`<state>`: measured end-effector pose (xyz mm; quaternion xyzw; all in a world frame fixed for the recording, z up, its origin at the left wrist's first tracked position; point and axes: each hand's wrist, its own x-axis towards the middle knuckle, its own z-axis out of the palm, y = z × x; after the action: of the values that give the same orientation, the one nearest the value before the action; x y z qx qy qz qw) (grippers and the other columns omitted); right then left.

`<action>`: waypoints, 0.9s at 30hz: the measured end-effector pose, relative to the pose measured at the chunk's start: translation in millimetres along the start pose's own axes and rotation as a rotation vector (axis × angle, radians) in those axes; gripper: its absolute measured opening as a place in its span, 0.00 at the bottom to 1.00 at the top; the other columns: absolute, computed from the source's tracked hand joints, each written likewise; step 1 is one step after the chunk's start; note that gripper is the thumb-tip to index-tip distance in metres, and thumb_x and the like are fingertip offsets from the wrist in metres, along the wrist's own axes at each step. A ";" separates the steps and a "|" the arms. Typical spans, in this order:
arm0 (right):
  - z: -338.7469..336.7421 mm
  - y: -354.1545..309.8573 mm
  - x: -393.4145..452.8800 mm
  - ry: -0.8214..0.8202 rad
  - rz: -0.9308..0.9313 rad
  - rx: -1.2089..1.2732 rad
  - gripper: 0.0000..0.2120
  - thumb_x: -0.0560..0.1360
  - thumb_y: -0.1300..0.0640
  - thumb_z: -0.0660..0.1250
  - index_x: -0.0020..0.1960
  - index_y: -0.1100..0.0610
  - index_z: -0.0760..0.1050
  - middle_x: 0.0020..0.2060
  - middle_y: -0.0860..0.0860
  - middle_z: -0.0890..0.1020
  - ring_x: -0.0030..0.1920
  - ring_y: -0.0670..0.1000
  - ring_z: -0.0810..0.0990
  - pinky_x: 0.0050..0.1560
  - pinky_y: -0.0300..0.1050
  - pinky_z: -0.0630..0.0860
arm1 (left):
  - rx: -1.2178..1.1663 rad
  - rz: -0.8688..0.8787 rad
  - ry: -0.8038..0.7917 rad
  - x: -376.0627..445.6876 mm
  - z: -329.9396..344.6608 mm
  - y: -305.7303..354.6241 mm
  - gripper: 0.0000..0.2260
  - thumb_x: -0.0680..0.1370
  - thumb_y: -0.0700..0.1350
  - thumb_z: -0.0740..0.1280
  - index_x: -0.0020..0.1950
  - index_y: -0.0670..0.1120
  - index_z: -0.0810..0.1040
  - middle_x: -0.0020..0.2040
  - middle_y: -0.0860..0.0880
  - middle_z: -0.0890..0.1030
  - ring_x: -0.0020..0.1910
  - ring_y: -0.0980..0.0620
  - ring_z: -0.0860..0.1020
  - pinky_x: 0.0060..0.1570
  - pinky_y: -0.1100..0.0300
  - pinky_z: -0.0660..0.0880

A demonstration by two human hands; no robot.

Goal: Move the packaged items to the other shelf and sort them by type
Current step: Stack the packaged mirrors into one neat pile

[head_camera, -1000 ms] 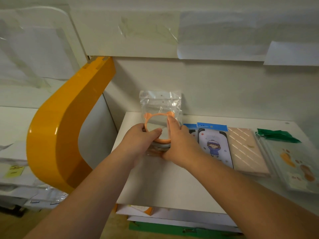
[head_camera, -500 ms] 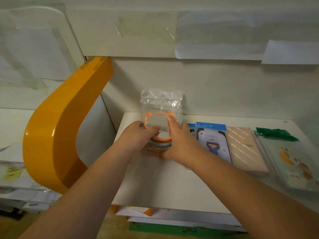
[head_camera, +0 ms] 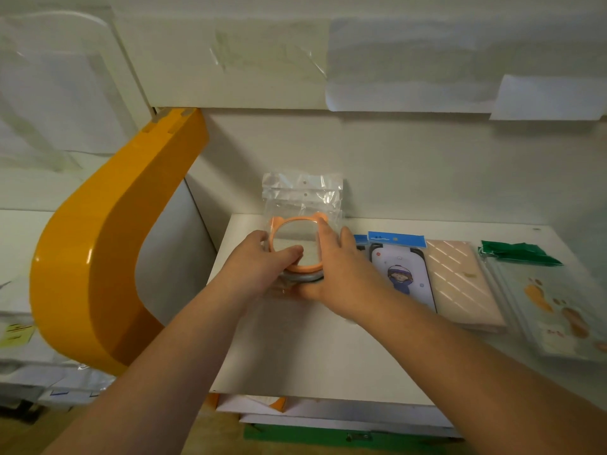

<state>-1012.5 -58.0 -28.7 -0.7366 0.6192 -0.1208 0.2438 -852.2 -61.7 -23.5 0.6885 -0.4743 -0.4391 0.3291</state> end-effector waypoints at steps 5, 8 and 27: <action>2.5 0.2 2.2 0.013 0.008 0.003 0.56 0.68 0.39 0.75 0.78 0.42 0.35 0.79 0.56 0.43 0.73 0.64 0.65 0.68 0.58 0.70 | 0.035 0.050 -0.006 -1.8 3.8 -0.2 0.14 0.73 0.54 0.74 0.55 0.53 0.77 0.48 0.53 0.84 0.47 0.54 0.83 0.53 0.52 0.80; 2.4 0.9 3.6 0.022 0.009 0.009 0.58 0.67 0.39 0.76 0.78 0.41 0.34 0.79 0.56 0.45 0.72 0.64 0.66 0.67 0.58 0.72 | 0.043 0.060 -0.022 -4.3 4.2 1.1 0.11 0.74 0.54 0.73 0.54 0.53 0.77 0.46 0.54 0.83 0.44 0.55 0.82 0.43 0.59 0.77; -13.2 4.5 -5.8 0.049 -0.038 -0.046 0.60 0.56 0.27 0.74 0.77 0.41 0.44 0.71 0.54 0.61 0.66 0.57 0.70 0.59 0.58 0.76 | 0.003 -0.080 0.000 -6.4 -3.1 8.3 0.49 0.66 0.68 0.73 0.80 0.52 0.57 0.68 0.49 0.77 0.63 0.46 0.78 0.60 0.53 0.73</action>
<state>-1023.8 -55.6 -19.0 -0.7503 0.6136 -0.1293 0.2094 -853.4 -58.3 -13.2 0.7073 -0.4470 -0.4510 0.3104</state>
